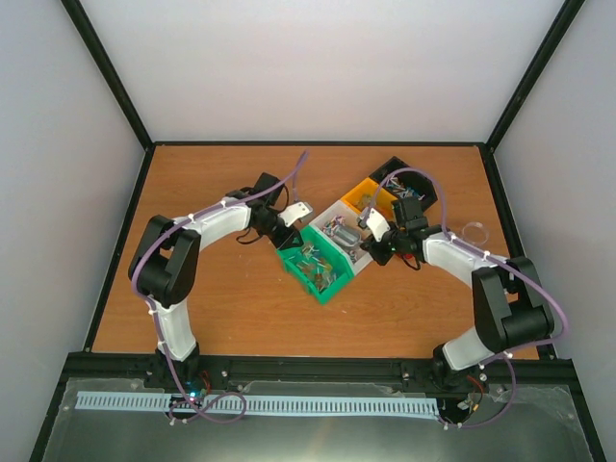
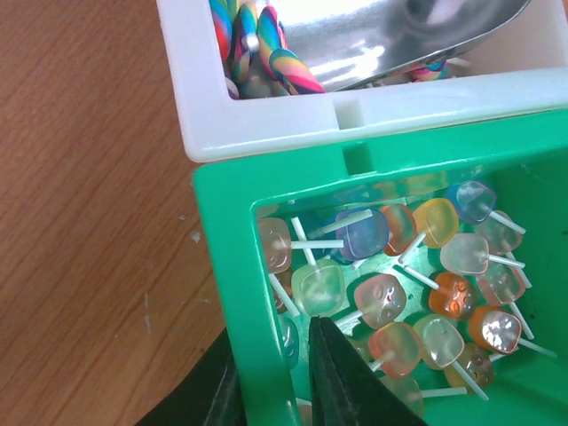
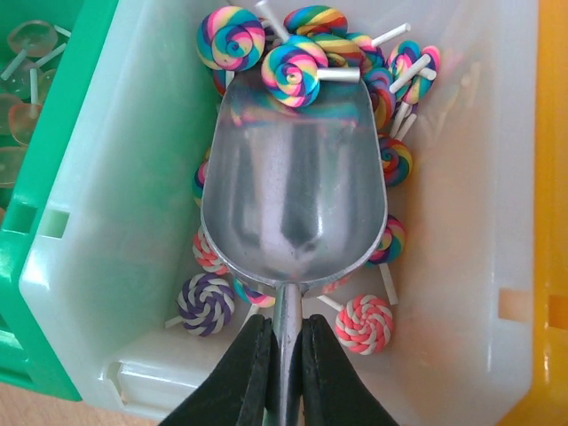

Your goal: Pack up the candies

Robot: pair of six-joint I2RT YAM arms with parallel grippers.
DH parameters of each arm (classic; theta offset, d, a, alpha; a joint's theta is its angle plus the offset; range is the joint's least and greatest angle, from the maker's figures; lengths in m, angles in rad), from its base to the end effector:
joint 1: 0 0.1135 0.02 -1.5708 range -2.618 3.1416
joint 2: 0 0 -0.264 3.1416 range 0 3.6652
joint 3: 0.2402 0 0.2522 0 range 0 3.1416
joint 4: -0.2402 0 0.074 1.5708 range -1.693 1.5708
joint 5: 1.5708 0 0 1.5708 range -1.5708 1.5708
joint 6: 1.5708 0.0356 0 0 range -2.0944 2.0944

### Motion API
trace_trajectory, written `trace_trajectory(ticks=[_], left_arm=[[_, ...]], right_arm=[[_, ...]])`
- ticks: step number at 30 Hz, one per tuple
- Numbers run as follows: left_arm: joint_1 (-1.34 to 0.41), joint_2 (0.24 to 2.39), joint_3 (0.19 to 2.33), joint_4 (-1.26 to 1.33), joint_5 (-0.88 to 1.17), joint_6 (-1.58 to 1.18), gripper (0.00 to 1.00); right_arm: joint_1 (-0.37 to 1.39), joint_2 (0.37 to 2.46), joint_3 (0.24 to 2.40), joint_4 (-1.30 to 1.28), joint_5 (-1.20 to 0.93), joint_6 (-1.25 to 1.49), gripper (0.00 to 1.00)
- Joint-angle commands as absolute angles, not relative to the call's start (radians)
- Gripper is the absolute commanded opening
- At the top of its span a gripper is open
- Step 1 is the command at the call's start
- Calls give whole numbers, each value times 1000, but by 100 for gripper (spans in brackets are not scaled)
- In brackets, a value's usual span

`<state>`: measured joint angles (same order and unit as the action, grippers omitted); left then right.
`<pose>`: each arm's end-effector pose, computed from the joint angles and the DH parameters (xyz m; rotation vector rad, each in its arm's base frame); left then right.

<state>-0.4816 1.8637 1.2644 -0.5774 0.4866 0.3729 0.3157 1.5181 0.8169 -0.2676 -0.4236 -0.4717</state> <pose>0.3227 -0.1875 0.1802 1.2378 2.3965 -0.6969 0.2733 0.1046 0.1772 -1.1010 2.2203 0.4703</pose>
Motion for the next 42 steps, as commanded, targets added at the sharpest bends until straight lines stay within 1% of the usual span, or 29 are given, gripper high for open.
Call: trace_trajectory(ticks=[1,8,12,14,27,32,36,42], left_arm=[[-515,1867,1305,-604,588,502,1],[-497,1868,1313,-602,605,448,1],[-473,1877,1336,-613,621,430,1],[-460,1878,1343,-620,628,421,1],[-411,1867,1324,-613,616,389,1],[-395,1867,1326,-606,614,367,1],[-385,1868,1327,-605,592,355,1],[-371,1859,1324,-600,569,347,1]], right_arm=[[318,1518,795,-112,-511,-478,3],[256,1385,692,7,-597,-449,3],[246,1371,673,20,-624,-448,3],[203,1363,662,19,-638,-455,3],[131,1327,592,-14,-726,-560,3],[72,1304,576,-18,-806,-595,3],[36,1284,593,-82,-921,-681,3],[10,1263,707,-339,-984,-790,3]])
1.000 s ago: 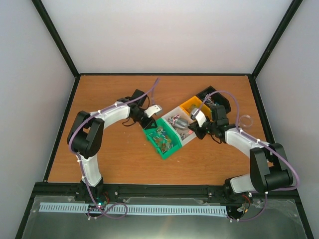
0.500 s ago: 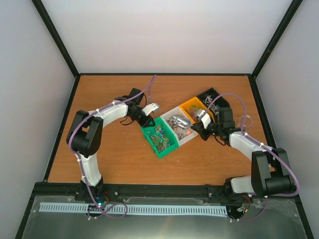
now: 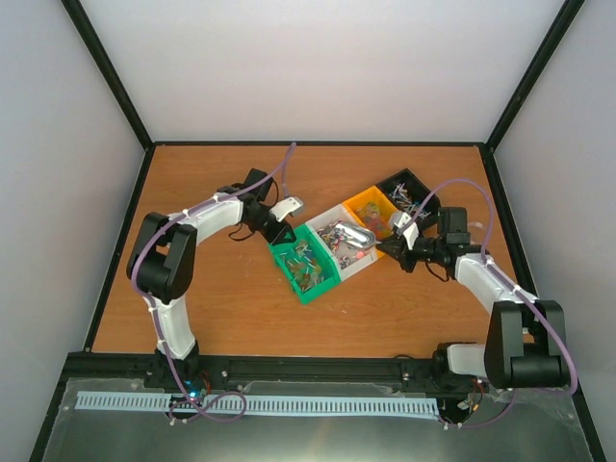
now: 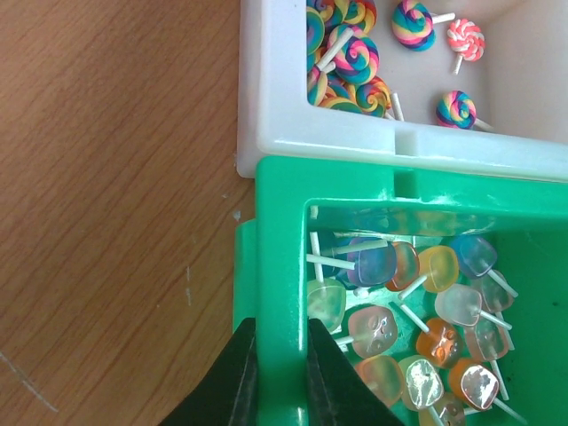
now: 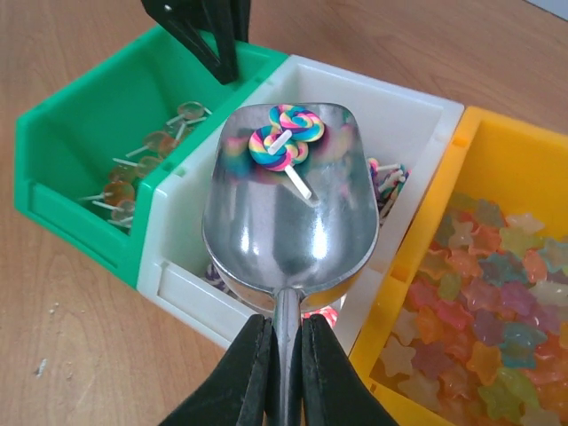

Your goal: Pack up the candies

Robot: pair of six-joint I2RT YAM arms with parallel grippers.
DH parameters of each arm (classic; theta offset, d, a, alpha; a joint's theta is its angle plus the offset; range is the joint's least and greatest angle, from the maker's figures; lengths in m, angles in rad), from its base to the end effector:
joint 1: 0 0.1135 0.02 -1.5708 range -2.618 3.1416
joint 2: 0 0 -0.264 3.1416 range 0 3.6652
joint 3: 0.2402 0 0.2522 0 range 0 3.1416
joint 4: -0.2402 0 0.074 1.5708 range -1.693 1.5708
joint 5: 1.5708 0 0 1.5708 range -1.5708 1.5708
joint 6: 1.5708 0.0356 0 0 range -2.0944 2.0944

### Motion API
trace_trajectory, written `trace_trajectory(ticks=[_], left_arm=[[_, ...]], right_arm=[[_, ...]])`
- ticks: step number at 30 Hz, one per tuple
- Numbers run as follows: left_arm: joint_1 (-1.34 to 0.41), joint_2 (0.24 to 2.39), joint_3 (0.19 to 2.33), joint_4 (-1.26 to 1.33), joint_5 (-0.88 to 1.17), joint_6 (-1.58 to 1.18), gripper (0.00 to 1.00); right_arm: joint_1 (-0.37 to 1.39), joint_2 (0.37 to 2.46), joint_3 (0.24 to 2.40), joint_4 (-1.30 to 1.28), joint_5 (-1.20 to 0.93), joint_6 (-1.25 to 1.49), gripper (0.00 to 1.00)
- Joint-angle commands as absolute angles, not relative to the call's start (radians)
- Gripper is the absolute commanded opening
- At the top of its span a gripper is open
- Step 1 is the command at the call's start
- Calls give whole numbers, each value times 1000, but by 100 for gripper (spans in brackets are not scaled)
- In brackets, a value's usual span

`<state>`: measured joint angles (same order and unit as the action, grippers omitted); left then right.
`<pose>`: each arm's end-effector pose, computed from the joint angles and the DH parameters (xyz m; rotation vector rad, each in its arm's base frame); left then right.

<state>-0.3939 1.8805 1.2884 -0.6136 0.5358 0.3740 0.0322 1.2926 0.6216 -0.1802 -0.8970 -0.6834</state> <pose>0.3389 -0.1605 0.1803 1.1344 2.4438 -0.7435 0.2390 0.0355 0.1897 -1.0935 1.8373 0.7061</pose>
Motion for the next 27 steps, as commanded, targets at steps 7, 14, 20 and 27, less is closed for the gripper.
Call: trace_trajectory(ticks=[7,14,20,27], left_arm=[[-370,1842,1318,-603,544,351,1],[-368,1775,1261,-622,523,406,1],[-364,1730,1206,-631,503,433,2],[-362,1699,1185,-656,510,433,15]], right_arm=[[-72,1254,861,-685,-985,-920,3],[-249,1209,990,-964,-996,-1068,3],[-422,1195,1078,-1148,-1003,-1196,3],[-649,1257,1222,-1420,-981,-1398,3]])
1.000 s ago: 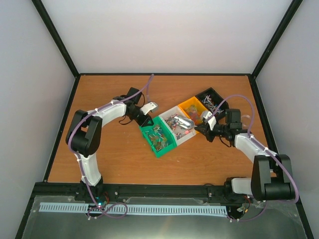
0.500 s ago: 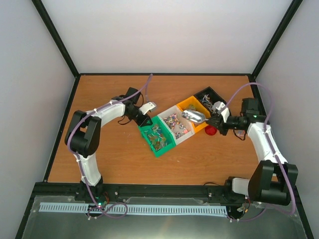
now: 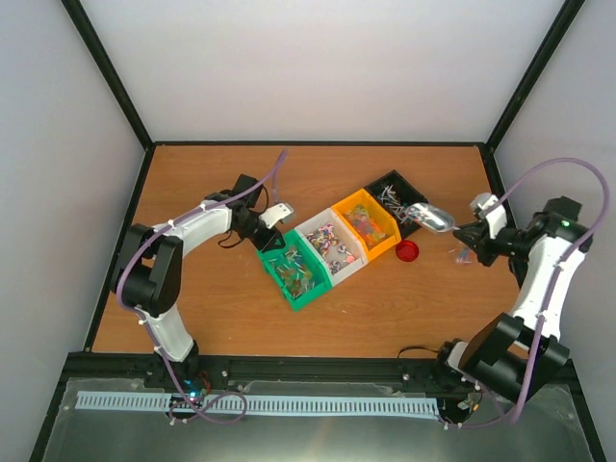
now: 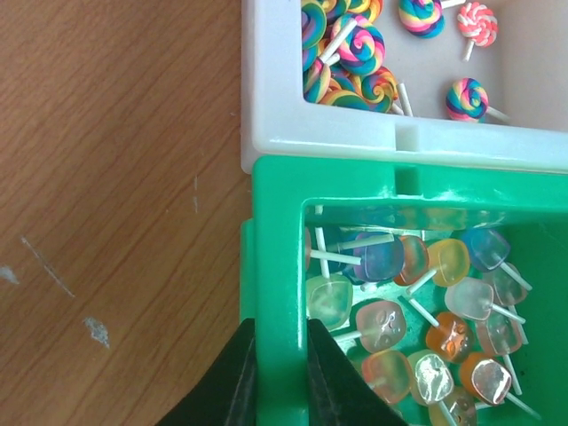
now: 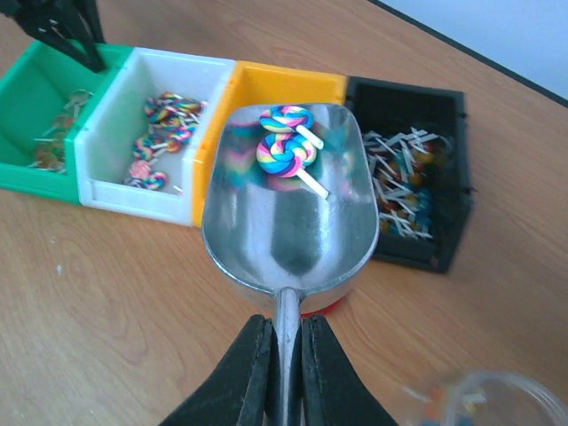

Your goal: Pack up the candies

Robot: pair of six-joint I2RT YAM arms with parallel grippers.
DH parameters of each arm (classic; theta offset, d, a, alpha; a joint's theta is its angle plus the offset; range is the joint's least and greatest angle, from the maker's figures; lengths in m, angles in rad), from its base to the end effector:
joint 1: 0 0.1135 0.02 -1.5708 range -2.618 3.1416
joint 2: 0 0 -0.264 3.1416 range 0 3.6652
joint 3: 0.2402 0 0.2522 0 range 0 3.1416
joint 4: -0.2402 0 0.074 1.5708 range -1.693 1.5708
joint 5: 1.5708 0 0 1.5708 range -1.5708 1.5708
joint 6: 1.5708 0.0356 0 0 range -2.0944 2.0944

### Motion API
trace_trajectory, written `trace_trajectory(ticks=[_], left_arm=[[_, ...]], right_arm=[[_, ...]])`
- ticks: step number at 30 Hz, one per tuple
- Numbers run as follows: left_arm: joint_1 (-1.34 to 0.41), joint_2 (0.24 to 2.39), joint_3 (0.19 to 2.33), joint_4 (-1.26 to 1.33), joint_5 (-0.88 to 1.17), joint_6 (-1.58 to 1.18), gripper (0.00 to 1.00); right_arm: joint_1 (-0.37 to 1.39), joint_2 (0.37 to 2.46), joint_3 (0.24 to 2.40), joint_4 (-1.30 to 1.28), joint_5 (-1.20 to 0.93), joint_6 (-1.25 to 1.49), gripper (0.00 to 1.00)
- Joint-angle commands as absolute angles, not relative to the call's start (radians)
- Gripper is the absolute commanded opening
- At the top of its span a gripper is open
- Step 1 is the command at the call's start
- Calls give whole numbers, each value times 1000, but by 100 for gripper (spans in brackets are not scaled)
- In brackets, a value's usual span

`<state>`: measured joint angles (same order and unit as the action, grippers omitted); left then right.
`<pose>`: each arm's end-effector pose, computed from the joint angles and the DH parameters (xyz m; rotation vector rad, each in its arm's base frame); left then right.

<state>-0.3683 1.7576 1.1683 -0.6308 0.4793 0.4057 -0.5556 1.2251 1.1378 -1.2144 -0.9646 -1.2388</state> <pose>0.3134 -0.1386 0.1875 1.1323 2.4672 -0.6536 0.1895 -0.0832 0.3094 -0.8787 2.0088 0.4829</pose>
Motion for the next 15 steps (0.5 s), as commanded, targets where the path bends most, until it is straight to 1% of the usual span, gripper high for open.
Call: trace_trajectory(ticks=[1,3,4,5,9,11,15], left_arm=[[-362,1694,1188,-658,516,428,20],[-362,1679,1189,-657,531,419,31],[-362,1670,1188,-654,535,415,40],[-362,1664,1188,-654,541,415,47],[-361,1640,1190,-648,542,419,67],[-361,1633,1187,-642,549,416,73],[-361,1620,1183,-628,567,399,98]], right_arm=[[-683,1267,1247,-1460,-977,-1453,3],[-761,1279,1283,-1502,-964,-1504,3],[-789,1277,1284,-1503,-951,-1515,3],[-808,1273,1282,-1503,-936,-1530,3],[-879,1275,1269,-1503,-892,-1560,3],[-915,1285,1275,-1503,-879,-1566,3],[-977,1294,1297,-1503,-837,-1576,3]])
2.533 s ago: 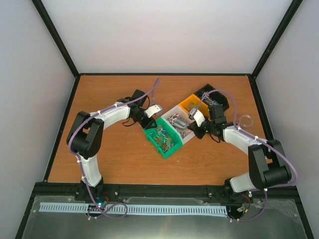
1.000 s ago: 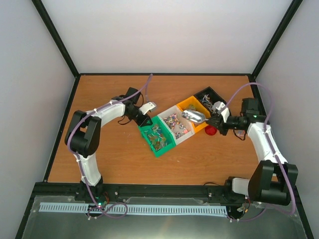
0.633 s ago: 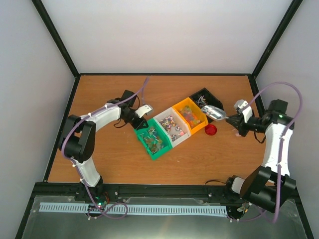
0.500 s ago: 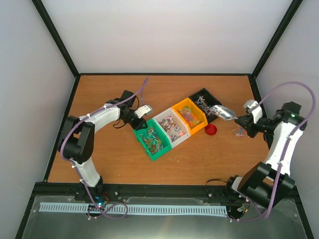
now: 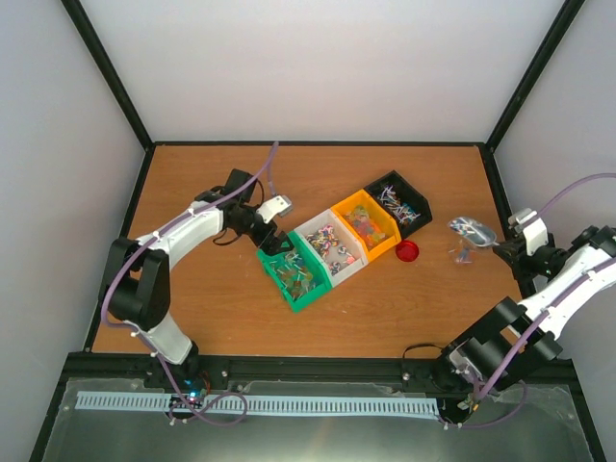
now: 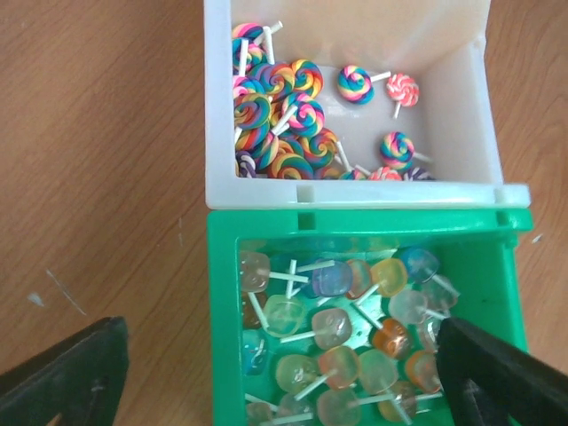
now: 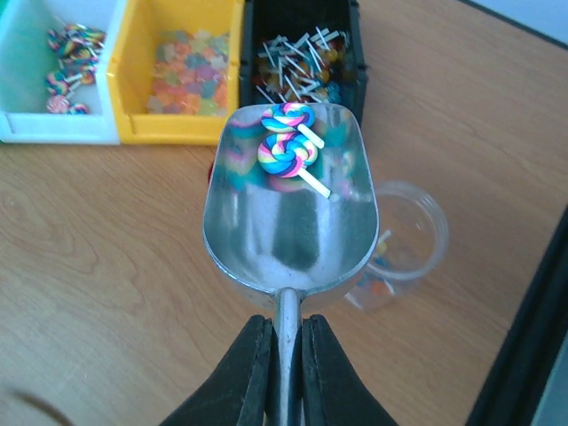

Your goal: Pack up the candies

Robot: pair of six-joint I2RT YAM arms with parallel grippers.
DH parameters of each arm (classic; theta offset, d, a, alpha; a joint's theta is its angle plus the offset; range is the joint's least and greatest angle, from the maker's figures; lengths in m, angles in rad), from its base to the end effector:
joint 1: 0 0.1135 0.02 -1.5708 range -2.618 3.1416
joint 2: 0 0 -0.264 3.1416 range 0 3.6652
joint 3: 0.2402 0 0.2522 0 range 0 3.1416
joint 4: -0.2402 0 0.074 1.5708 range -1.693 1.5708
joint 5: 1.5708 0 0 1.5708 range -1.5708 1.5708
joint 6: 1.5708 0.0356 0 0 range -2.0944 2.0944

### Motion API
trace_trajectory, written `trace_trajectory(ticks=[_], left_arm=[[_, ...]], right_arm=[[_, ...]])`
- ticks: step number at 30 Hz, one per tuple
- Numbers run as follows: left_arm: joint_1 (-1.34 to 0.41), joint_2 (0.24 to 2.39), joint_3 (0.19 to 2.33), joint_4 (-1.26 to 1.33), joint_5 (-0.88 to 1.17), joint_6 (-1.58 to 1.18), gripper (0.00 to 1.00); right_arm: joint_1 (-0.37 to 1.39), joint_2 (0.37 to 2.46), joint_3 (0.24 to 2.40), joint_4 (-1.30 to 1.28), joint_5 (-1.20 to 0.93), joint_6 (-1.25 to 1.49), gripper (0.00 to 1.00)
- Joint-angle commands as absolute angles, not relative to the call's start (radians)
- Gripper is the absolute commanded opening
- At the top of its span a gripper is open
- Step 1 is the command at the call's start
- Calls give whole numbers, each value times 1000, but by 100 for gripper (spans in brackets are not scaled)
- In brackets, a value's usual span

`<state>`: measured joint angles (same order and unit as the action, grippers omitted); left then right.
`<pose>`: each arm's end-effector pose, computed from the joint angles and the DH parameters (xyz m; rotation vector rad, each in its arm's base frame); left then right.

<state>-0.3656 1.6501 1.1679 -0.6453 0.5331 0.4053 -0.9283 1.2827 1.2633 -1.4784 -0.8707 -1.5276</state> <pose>0.3023 -0.1351 0.2217 1.1287 2.3552 -0.7000 0.1405 -0.1423 0.3252 -0.7112 2.1705 0.2785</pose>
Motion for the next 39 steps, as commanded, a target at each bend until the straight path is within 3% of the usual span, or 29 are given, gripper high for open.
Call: trace_trajectory(ticks=[1,14,25,39], left_arm=[[-362,1616,1181,-622,568,396,99],[-362,1569,1149,-566,562,399,100],[-362,1569,1141,-562,575,399,100],[-361,1579,1145,-561,582,398,100]], right_arm=[[-990,1296,1304,-1503,-826,-1577,3],[-1024,1380,1426,-1502,-727,-1479,3],[-888,1380,1412,-1362,-590,-1287,3],[-860,1403,1431,-1362,-494,-1268,3]])
